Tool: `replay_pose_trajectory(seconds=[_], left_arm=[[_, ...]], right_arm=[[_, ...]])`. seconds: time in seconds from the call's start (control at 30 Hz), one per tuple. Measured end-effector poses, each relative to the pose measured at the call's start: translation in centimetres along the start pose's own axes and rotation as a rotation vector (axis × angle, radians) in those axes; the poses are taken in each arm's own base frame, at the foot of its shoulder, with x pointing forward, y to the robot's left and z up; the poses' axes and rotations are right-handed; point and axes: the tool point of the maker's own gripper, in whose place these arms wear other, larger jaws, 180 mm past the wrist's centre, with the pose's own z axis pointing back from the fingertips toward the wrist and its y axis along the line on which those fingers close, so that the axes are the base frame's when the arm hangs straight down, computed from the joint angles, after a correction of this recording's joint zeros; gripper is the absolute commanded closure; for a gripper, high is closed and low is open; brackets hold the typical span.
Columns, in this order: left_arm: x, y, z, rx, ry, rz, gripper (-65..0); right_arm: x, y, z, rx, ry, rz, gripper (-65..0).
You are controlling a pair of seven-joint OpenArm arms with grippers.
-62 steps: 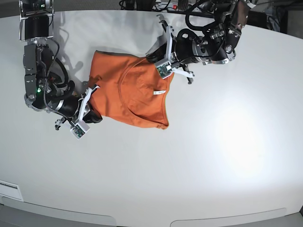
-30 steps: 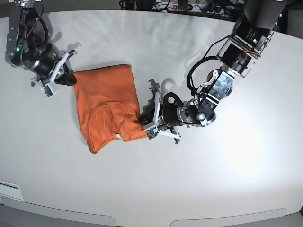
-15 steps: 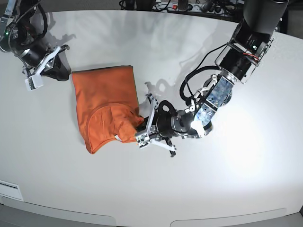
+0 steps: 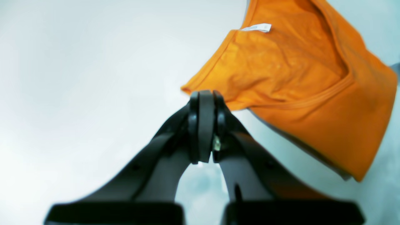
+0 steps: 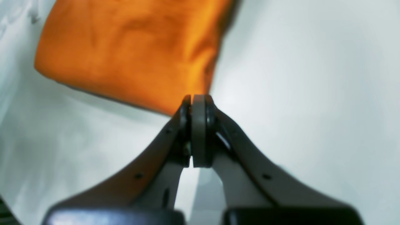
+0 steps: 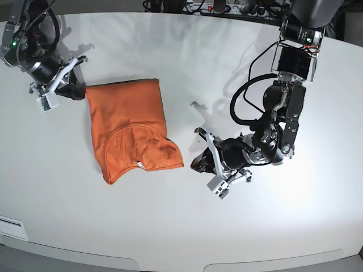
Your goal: Fold the T-shirt properly
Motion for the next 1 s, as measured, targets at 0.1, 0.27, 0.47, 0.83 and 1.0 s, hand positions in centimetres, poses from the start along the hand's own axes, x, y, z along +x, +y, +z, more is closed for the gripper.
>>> replay_pose_trajectory(seconds=[0.1,0.27,0.47,0.83,1.0], left_arm=[[-0.2,0.6,1.2,-0.016,-0.006,0.032,0.0],[-2.8,1.6,3.1,-0.007,0.017,0.086,0.0],[-2.5,2.4,4.2,0.007,0.007,0.054,0.0],[-2.8,0.8,4.8,-0.099,0.012,0.047,0.0],[-2.4,-2.6,5.5,-0.291,-0.007,0.069,0.0]], right_arm=[[0.3,1.5,-1.5,0.026,0.0,0.053,0.0],[-1.0,4.6,-3.2,0.088,0.062,0.1,0.0],[-1.0,6.5,-3.9,0.134,0.054,0.09,0.0],[3.6,5.4,-2.9,0.157,-0.121,0.025,0.0],[5.9,5.4,-0.2,0.229,-0.212,-0.092,0.0]])
